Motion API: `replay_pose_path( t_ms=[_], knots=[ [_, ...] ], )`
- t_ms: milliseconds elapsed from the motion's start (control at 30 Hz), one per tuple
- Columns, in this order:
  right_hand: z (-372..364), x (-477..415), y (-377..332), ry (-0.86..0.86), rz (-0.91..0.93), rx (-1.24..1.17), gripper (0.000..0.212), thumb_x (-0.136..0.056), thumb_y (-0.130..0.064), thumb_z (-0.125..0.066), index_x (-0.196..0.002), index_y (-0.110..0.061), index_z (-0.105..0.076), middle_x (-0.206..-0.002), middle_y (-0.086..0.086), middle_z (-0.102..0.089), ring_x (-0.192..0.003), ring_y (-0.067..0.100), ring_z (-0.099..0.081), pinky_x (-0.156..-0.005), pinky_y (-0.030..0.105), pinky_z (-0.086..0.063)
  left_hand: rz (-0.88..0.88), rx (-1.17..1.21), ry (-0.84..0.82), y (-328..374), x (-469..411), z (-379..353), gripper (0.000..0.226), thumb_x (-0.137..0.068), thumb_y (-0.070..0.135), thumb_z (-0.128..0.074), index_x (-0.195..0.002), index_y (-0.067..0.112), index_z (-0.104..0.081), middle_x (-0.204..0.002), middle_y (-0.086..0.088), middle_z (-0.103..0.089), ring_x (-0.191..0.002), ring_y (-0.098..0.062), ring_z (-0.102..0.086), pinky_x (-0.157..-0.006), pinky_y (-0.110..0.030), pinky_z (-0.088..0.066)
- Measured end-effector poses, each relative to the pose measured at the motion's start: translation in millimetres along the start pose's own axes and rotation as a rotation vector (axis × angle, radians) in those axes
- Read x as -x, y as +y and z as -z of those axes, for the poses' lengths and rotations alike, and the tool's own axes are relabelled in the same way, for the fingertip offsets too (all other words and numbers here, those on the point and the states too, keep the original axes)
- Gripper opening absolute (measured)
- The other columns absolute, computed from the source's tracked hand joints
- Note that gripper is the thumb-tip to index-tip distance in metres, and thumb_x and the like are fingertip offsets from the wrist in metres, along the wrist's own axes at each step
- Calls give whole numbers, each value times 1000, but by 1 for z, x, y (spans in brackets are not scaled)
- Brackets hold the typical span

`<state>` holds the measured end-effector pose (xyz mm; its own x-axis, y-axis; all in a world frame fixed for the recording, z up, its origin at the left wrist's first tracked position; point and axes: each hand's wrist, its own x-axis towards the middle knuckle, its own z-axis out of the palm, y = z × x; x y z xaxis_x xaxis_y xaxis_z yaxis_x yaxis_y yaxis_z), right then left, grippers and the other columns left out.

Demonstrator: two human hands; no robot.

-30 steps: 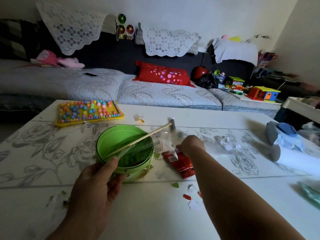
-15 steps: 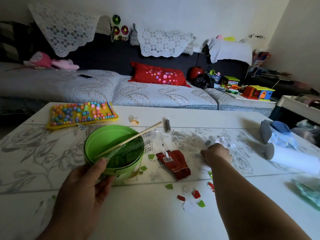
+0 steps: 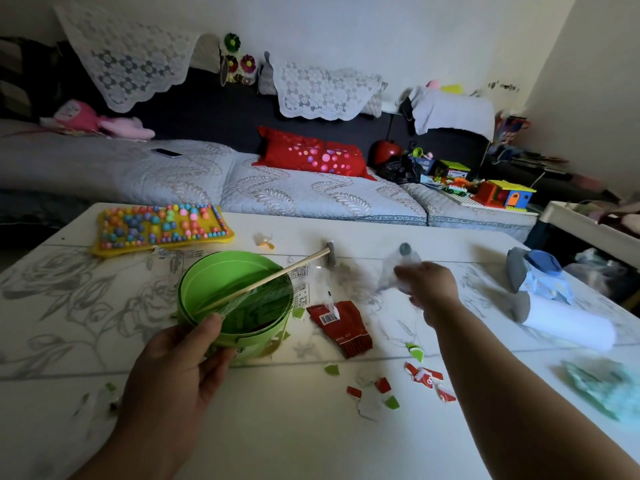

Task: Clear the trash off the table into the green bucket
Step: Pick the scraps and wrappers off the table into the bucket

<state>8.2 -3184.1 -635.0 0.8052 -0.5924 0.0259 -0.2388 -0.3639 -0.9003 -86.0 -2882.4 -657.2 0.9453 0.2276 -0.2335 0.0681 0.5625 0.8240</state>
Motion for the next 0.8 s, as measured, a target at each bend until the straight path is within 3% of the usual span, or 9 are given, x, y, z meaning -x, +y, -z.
replay_pose_path(
  t_ms=[100, 233, 367, 467, 567, 700, 800],
  knots=[
    [-6, 20, -29, -182, 39, -60, 8, -76, -8, -64, -69, -6, -60, -58, 10, -55, -37, 12, -43, -42, 19, -33, -1, 7, 0, 2, 1, -1, 4, -87, 18, -62, -83, 17, -63, -71, 3, -67, -69, -16, -61, -40, -13, -47],
    [-32, 43, -31, -421, -97, 40, 10, -82, -14, -70, -81, -9, -62, -77, 7, -63, -67, 15, -56, -65, 27, -44, 14, 9, 9, 4, 1, 1, 3, -88, 18, -62, -85, 17, -63, -79, 0, -65, -71, -17, -60, -39, -12, -46],
    [-59, 41, -8, -387, -108, 415, 43, -74, -31, -77, -105, -4, -65, -102, 11, -67, -90, 24, -64, -80, 32, -51, 20, 23, 23, 6, 0, 1, 3, -87, 19, -63, -86, 17, -62, -82, -1, -65, -74, -17, -61, -39, -12, -46],
    [-72, 43, 6, -324, -58, 669, 44, -70, -53, -71, -88, -15, -60, -91, 5, -64, -89, 22, -63, -75, 28, -49, 36, 21, 28, 7, 0, 1, 4, -86, 19, -64, -87, 17, -62, -83, -2, -65, -74, -17, -61, -38, -13, -45],
    [-79, 45, 14, -255, -43, 577, 49, -77, -61, -60, -90, -13, -58, -98, 7, -67, -93, 27, -61, -72, 28, -44, 55, 22, 19, 6, 0, 0, 4, -85, 18, -65, -88, 17, -62, -83, -2, -65, -71, -17, -60, -37, -13, -45],
    [-81, 44, 12, -182, -77, 522, 48, -88, -34, -59, -125, -5, -47, -120, 16, -61, -112, 32, -57, -87, 35, -47, 54, 16, 20, 5, 0, -1, 3, -85, 17, -65, -87, 17, -62, -83, -3, -64, -71, -18, -60, -37, -13, -45],
    [-78, 50, 10, -232, -129, 502, 53, -82, -45, -63, -116, -4, -55, -100, 11, -63, -93, 28, -60, -75, 31, -48, 56, 19, 20, 5, 0, -1, 5, -84, 17, -66, -88, 17, -62, -83, -3, -65, -71, -18, -60, -37, -14, -45]
  ],
)
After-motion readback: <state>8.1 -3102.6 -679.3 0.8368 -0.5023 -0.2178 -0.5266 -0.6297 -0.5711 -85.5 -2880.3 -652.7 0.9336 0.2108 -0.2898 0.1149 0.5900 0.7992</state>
